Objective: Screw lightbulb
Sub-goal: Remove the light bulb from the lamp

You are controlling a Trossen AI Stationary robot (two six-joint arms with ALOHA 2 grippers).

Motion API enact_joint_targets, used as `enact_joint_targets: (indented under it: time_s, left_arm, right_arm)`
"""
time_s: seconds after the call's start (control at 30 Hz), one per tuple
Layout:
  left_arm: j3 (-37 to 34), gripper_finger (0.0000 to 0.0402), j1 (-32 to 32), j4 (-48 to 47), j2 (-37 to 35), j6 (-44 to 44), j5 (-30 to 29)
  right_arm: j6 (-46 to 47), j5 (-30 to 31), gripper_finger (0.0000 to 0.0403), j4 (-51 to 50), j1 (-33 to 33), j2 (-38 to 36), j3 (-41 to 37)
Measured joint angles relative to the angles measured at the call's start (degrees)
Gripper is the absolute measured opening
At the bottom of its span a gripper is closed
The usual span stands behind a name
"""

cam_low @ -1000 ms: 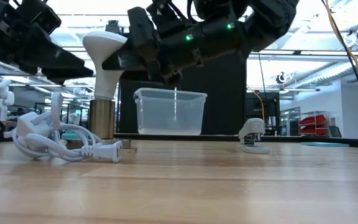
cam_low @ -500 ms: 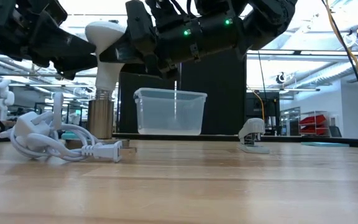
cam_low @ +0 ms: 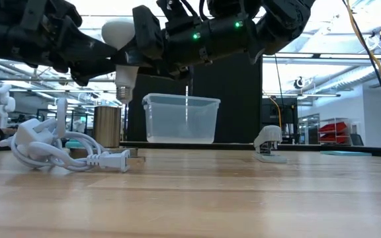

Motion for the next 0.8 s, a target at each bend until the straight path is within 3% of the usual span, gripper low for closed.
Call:
enact_joint_targets:
  time_s: [0.5,0.8]
  left_arm:
    - [0.0,0.0220,7.4,-0.8,0.7,-12.4,7.5]
    - [6.2,0.0220,10.0,-0.5,11.2,-14.0,12.8]
  right_arm:
    - [10.0,1.7,0.0251,-7.5,-1.2,-2.3,0.0]
    - [14.7,1.5,0.0245,-10.8,-2.4,-2.3,-0.1]
